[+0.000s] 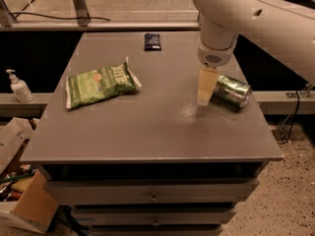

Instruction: Place green can upright

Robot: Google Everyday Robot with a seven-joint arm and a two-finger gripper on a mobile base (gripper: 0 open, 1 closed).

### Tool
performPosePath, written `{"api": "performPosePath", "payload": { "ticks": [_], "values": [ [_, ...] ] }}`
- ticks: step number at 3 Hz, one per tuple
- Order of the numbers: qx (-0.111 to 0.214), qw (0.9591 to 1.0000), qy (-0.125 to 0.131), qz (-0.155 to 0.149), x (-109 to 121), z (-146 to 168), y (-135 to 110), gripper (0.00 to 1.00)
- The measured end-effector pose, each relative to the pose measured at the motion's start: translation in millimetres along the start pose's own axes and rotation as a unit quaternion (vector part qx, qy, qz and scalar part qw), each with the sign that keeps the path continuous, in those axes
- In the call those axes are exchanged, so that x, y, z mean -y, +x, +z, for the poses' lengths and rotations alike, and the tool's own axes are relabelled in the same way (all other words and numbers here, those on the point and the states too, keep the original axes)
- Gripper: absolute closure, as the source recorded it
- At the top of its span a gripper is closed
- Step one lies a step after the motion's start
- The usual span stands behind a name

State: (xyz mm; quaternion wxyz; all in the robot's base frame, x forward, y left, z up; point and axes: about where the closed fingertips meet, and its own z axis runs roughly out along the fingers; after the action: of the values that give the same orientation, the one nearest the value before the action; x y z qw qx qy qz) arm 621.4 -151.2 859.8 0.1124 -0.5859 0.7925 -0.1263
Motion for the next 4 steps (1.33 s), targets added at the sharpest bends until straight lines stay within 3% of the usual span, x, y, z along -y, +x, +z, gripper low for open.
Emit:
{"api": "performPosePath", "payload": {
  "ticks": [3, 4],
  "values": [
    [-0.023, 0.9976, -0.022, 0.062, 13, 14, 35, 0.00],
    [-0.023, 0.9973, -0.031, 0.062, 6, 18, 37, 0.18]
  ]
}}
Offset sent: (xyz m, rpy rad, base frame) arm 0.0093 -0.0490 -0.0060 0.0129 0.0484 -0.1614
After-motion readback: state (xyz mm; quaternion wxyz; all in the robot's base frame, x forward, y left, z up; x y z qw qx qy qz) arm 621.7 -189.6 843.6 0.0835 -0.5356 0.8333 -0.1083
